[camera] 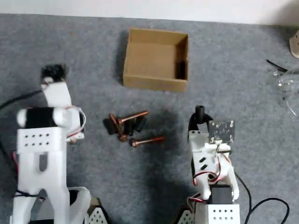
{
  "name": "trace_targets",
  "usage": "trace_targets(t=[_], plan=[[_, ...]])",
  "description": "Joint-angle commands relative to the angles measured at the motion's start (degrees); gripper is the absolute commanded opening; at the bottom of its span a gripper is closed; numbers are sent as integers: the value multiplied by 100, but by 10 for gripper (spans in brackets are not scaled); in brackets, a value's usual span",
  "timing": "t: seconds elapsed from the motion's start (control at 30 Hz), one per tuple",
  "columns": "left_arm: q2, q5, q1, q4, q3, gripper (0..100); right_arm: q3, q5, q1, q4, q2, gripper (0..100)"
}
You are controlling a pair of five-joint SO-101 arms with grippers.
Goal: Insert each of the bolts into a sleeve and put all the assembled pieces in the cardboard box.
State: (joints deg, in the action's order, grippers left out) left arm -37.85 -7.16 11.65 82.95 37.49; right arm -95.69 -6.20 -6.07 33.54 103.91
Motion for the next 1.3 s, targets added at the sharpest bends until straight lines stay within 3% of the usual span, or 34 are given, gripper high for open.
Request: trace_targets(t=[0.0,0.13,0.27,0.43,0.53,0.73,0.87,0.93,1.17,1.27], plan=[[-207,466,171,-1574,1200,5,-462,62,66,-224,136,5],[-215,1811,312,-2769,1771,6,-462,62,66,-224,136,5],[-207,3376,268,-2910,1851,5,-462,62,66,-224,136,5],[-207,3446,286,-2945,1815,5,-462,53,66,-224,136,5],[-207,2593,268,-2945,1754,5,-462,53,66,-224,136,5],[-180,-519,418,-2910,1297,8,-462,53,66,-224,136,5],[-180,-642,259,-2936,1235,38,-462,53,66,-224,136,5],[-180,44,154,-2945,1218,62,-462,53,66,-224,136,5],[-180,5793,312,-2831,1358,2,-462,53,66,-224,136,5],[-180,7402,444,-2822,1578,6,-462,53,66,-224,136,5]])
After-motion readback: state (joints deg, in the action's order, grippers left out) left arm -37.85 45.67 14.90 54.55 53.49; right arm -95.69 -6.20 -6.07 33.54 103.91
